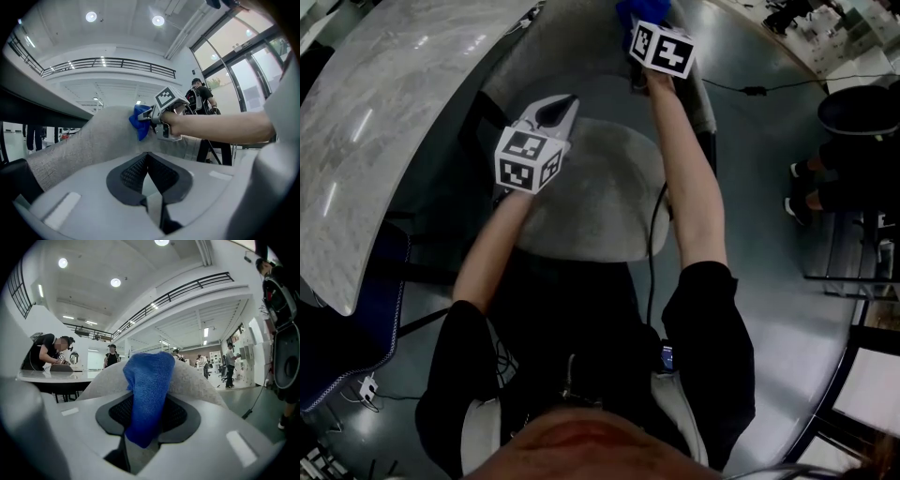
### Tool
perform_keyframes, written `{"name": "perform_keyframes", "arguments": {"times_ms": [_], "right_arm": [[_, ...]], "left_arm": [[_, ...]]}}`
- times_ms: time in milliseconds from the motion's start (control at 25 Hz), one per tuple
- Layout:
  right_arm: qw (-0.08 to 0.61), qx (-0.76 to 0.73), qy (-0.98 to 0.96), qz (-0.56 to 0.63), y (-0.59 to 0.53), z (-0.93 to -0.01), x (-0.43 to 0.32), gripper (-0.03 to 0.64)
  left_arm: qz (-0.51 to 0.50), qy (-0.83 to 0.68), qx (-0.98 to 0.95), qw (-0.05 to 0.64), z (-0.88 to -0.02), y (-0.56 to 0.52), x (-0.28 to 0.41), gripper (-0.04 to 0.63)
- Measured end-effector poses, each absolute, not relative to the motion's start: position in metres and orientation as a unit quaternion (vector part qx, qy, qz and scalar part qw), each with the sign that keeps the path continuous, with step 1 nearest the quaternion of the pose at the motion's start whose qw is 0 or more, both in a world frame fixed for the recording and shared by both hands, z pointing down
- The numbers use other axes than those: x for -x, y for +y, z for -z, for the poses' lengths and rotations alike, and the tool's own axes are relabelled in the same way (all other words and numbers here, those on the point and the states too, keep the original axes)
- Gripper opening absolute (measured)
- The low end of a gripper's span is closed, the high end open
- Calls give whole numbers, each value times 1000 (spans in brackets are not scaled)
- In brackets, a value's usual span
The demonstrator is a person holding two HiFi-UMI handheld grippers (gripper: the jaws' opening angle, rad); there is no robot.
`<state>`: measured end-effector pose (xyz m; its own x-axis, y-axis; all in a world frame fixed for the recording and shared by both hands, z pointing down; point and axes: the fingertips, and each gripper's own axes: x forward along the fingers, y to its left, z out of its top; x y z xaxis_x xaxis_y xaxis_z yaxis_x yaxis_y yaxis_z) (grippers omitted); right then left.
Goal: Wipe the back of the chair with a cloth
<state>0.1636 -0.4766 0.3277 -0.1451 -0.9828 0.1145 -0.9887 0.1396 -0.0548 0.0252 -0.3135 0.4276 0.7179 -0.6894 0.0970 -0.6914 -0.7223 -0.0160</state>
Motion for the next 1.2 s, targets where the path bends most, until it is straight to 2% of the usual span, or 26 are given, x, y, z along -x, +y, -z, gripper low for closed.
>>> {"name": "perform_keyframes", "arguments": {"times_ms": [280,480,800,1200], "right_arm": [[-6,-699,-712,-67,-452,-331,-196,144],[-12,-705,-709,-31,-440,-321,-197,144],[24,-642,-762,77,-433,-308,-129,144],[40,-560,-817,133,-438,-312,-46,144]], "left_arm": [[-56,-363,-930,12,-433,-308,-35,11],[-60,-358,-932,8,-432,-307,-38,11],[-57,-371,-927,9,-431,-313,-24,11],[-64,-405,-912,9,-434,-315,14,11]]}}
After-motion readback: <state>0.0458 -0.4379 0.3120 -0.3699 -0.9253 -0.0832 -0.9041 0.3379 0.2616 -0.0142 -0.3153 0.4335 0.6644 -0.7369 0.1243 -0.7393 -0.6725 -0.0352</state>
